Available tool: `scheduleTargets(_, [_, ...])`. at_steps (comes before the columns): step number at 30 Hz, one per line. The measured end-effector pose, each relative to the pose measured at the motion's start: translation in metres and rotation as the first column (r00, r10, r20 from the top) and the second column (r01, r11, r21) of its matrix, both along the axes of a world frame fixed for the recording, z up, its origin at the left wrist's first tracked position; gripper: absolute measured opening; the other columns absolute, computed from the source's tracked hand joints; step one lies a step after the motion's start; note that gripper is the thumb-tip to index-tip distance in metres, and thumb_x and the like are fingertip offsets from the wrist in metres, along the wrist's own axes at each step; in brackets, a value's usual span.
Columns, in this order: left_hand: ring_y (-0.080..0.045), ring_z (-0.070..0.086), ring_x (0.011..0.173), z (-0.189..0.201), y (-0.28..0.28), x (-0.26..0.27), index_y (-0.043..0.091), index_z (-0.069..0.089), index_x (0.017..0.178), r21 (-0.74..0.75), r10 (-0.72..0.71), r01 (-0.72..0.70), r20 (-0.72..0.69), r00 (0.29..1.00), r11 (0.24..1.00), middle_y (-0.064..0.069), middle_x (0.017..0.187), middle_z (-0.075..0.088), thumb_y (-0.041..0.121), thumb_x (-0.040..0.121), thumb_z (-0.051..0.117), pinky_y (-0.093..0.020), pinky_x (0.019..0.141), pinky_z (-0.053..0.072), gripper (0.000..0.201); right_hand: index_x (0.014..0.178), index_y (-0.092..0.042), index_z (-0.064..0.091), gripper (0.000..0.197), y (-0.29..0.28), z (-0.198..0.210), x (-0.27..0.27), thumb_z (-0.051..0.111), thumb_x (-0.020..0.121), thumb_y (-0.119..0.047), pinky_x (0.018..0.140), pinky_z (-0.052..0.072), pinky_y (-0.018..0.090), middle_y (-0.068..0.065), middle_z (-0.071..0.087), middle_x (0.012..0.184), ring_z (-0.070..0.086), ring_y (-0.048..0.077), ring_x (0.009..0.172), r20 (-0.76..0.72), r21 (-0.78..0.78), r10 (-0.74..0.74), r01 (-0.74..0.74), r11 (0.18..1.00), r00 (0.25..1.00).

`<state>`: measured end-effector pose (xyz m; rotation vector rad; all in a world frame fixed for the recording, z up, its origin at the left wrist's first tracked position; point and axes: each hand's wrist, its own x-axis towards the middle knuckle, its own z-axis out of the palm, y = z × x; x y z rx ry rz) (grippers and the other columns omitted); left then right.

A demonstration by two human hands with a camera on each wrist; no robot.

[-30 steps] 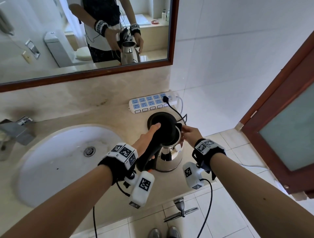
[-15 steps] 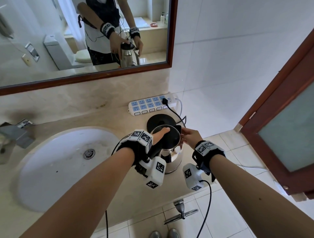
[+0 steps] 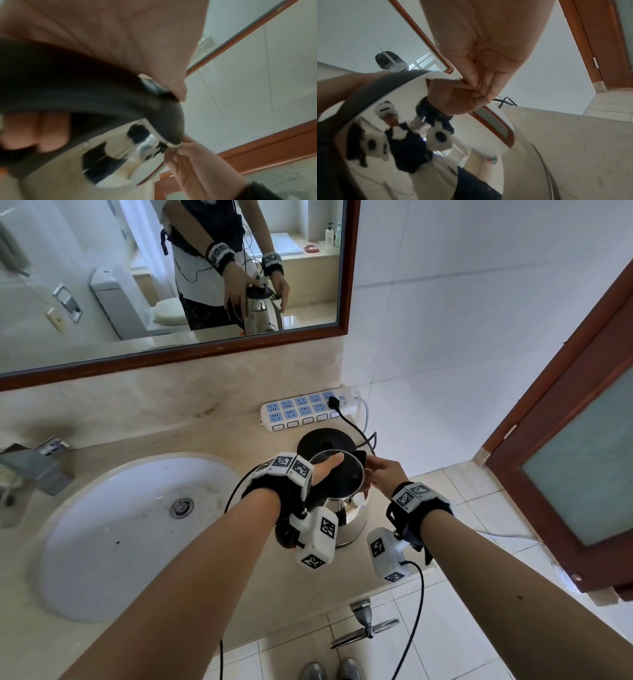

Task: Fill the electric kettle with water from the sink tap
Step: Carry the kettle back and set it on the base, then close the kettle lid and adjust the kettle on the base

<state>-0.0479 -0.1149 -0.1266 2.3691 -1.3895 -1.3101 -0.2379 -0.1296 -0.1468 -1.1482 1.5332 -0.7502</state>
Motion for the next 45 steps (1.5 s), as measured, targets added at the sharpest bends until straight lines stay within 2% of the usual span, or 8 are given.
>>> scheduleTargets(2, [-0.034, 0.068, 0.111, -0.002, 0.009, 0.003, 0.010, 0.062, 0.126, 0.014, 0.067, -0.066, -0.129, 0.989, 0.998, -0.019, 0.122, 0.069, 0.113, 0.018, 0.036, -0.045, 0.104, 0.050, 0.152, 0.122, -0.016, 0.065, 0.060, 0.000, 0.000, 0.000, 0.038, 0.080, 0.017, 0.097, 0.047, 0.040, 0.006, 0.065, 0.097, 0.056, 0.022, 0.092, -0.015, -0.005, 0.000, 0.000, 1.000, 1.000])
scheduleTargets(6, [-0.022, 0.064, 0.047, 0.025, 0.065, 0.002, -0.002, 0.064, 0.107, -0.040, 0.180, -0.203, -0.322, 0.929, 0.978, -0.011, 0.062, 0.070, 0.083, 0.081, 0.050, -0.036, 0.067, 0.061, 0.089, 0.118, -0.014, 0.067, 0.052, -0.002, 0.001, 0.001, 0.042, 0.083, 0.013, 0.090, 0.047, 0.037, 0.006, 0.065, 0.096, 0.056, 0.022, 0.090, -0.039, -0.010, -0.007, 0.007, 1.000, 0.999])
scheduleTargets(15, [-0.014, 0.049, 0.038, 0.010, 0.072, -0.003, 0.010, 0.051, 0.114, -0.275, 0.252, -0.372, -0.387, 0.887, 0.887, -0.018, 0.088, 0.068, 0.057, 0.095, 0.058, -0.019, 0.034, 0.039, 0.052, 0.113, -0.007, 0.068, 0.052, 0.004, 0.004, 0.006, 0.037, 0.077, 0.014, 0.084, 0.052, 0.041, 0.002, 0.064, 0.065, 0.057, 0.018, 0.059, -0.067, -0.024, -0.071, 0.070, 0.997, 0.995])
scheduleTargets(19, [-0.017, 0.050, 0.039, 0.009, 0.074, -0.008, 0.013, 0.054, 0.110, -0.310, 0.293, -0.439, -0.419, 0.859, 0.843, -0.021, 0.097, 0.071, 0.053, 0.095, 0.061, -0.018, 0.031, 0.035, 0.043, 0.107, -0.009, 0.070, 0.053, 0.004, 0.006, 0.009, 0.037, 0.072, 0.014, 0.079, 0.053, 0.042, -0.006, 0.059, 0.036, 0.056, 0.018, 0.052, -0.077, -0.022, -0.098, 0.096, 0.995, 0.992])
scheduleTargets(29, [-0.024, 0.055, 0.055, 0.014, 0.073, -0.010, 0.033, 0.057, 0.083, -0.457, 0.249, -0.466, -0.458, 0.854, 0.757, -0.011, 0.079, 0.069, 0.045, 0.089, 0.072, -0.034, 0.057, 0.047, 0.020, 0.103, -0.014, 0.074, 0.056, 0.006, 0.015, 0.014, 0.036, 0.070, 0.012, 0.075, 0.054, 0.042, -0.008, 0.055, 0.028, 0.055, 0.023, 0.051, -0.057, -0.029, -0.160, 0.158, 0.987, 0.986])
scheduleTargets(36, [-0.023, 0.059, 0.061, 0.039, 0.057, -0.010, 0.034, 0.056, 0.083, -0.512, 0.218, -0.489, -0.499, 0.839, 0.706, -0.006, 0.081, 0.071, 0.058, 0.073, 0.076, -0.034, 0.058, 0.051, 0.033, 0.081, -0.024, 0.077, 0.056, -0.026, 0.044, 0.020, 0.036, 0.070, 0.013, 0.088, 0.054, 0.052, 0.016, 0.069, 0.080, 0.061, 0.034, 0.072, -0.026, -0.083, -0.156, 0.154, 0.985, 0.987])
scheduleTargets(40, [-0.030, 0.071, 0.075, 0.054, 0.033, -0.014, 0.035, 0.056, 0.081, -0.546, 0.235, -0.517, -0.503, 0.832, 0.660, 0.000, 0.087, 0.072, 0.074, 0.048, 0.063, -0.048, 0.070, 0.062, 0.052, 0.103, -0.011, 0.075, 0.056, -0.054, 0.067, 0.023, 0.035, 0.073, 0.015, 0.086, 0.054, 0.050, 0.018, 0.066, 0.084, 0.060, 0.032, 0.071, -0.013, -0.128, -0.143, 0.140, 0.982, 0.990])
scheduleTargets(45, [-0.030, 0.073, 0.084, 0.057, -0.001, -0.021, 0.035, 0.054, 0.082, -0.520, 0.280, -0.560, -0.520, 0.807, 0.645, 0.006, 0.091, 0.070, 0.071, 0.053, 0.068, -0.053, 0.074, 0.062, 0.049, 0.106, -0.010, 0.074, 0.053, -0.094, 0.076, 0.024, 0.037, 0.076, 0.013, 0.080, 0.055, 0.043, 0.018, 0.066, 0.082, 0.057, 0.026, 0.059, 0.008, -0.127, -0.111, 0.111, 0.986, 0.994])
